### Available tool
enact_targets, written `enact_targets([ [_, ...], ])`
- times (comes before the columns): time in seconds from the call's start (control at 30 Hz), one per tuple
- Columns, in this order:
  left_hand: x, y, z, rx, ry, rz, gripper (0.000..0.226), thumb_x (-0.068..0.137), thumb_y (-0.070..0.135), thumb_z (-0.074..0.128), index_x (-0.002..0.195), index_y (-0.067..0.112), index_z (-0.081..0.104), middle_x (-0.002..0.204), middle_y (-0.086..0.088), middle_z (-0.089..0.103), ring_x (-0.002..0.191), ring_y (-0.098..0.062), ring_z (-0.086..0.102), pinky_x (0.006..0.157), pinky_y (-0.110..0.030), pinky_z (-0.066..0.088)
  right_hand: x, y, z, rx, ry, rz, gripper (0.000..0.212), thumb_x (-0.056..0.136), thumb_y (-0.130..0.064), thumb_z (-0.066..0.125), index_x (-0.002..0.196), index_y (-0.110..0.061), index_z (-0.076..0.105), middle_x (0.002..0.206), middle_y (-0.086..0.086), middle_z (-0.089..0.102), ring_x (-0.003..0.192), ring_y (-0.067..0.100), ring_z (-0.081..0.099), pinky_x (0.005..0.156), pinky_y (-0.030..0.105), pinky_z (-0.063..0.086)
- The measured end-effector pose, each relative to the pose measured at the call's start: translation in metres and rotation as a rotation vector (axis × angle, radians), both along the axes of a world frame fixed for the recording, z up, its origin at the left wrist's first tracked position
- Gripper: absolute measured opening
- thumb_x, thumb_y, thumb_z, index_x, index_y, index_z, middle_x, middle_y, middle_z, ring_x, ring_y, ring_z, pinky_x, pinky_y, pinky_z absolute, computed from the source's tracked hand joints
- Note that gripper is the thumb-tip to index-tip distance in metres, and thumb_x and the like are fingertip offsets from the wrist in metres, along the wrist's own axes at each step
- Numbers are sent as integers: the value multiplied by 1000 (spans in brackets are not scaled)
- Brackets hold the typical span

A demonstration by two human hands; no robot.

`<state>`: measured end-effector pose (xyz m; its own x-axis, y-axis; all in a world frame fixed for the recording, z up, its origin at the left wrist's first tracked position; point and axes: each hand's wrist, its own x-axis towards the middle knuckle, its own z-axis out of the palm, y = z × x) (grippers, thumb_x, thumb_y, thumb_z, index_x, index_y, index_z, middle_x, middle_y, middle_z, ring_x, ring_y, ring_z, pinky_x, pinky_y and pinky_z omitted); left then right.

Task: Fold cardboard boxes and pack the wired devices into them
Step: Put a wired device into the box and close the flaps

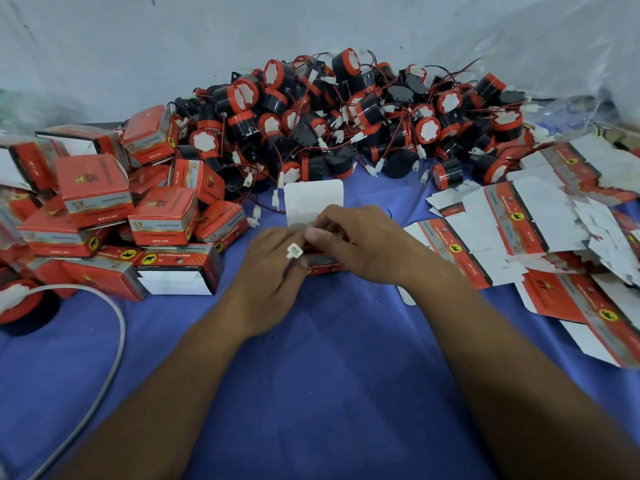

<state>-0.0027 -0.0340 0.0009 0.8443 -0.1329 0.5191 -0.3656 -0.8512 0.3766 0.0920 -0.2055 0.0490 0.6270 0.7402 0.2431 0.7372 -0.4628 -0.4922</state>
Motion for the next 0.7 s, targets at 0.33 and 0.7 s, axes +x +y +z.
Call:
enact_targets([
  [0.33, 3, 1, -2, -131, -45, 177, 25, 94, 20, 58, 94, 1, 74, 100, -11, 68, 99, -27, 58, 93, -25, 42, 3, -8, -1, -1, 39, 54, 11, 91, -23, 66, 102, -22, 66, 89, -7, 69, 75, 6, 59, 70, 27, 50],
  [0.7, 5, -4, 1, -457, 83, 272, 4, 91, 11, 68, 91, 8, 66, 113, -5, 53, 99, -8, 52, 76, -3, 38, -4, -1, 6, 124, 6, 30, 41, 106, -36, 45, 89, -2, 60, 73, 8, 64, 66, 22, 57, 62, 39, 45],
])
